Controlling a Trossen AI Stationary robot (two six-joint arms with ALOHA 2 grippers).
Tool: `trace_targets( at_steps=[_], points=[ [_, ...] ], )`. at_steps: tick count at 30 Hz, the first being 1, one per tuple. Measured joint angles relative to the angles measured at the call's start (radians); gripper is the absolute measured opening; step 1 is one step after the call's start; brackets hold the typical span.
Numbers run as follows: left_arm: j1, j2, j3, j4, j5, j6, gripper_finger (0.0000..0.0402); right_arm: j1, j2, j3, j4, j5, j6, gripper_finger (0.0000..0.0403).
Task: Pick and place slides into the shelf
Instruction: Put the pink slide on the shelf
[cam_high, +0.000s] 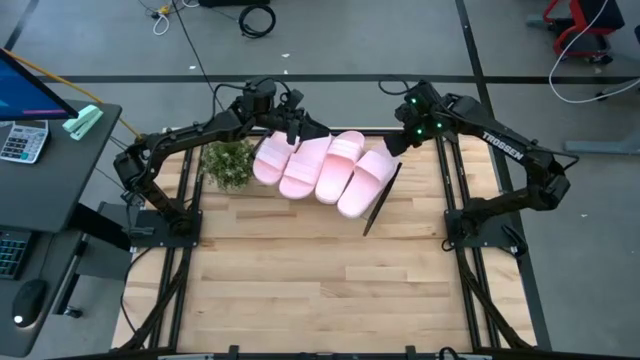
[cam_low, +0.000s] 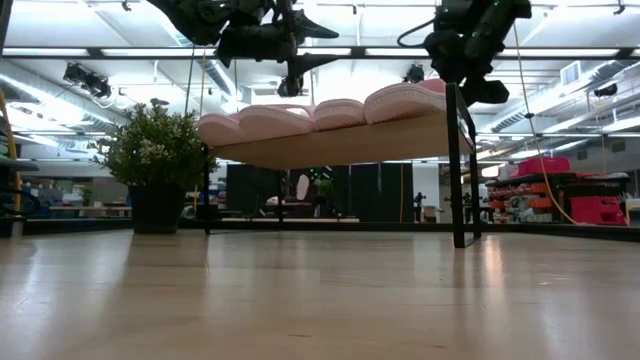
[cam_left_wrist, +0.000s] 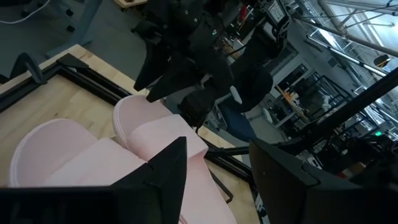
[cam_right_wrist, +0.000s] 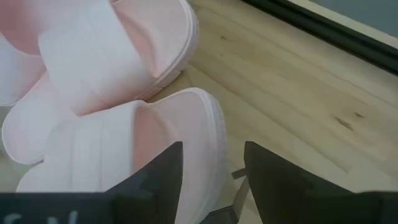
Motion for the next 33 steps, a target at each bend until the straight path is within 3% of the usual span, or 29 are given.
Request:
trace_targets(
  at_steps=[11,20,26,33],
  points=[
    [0.000,0.000,0.000,0.000,0.000,0.001,0.0180,-0.012,0.047,0.000,-0.004,-0.058,0.003,0.0137],
    [0.000,0.000,0.000,0.000,0.000,-0.002,0.0177,-0.011,0.098,0.000,0.018,-0.058,-0.058,0.0020],
    [0.000,0.000,0.000,0.000,0.000,-0.001,0.0180,-0.011,0.098,0.000,0.075,-0.056,-0.083,0.0040],
    [0.000,0.000,0.000,0.000,0.000,0.000,0.0177,-0.011,0.098,0.000,0.074,-0.056,-0.092,0.0026]
  ],
)
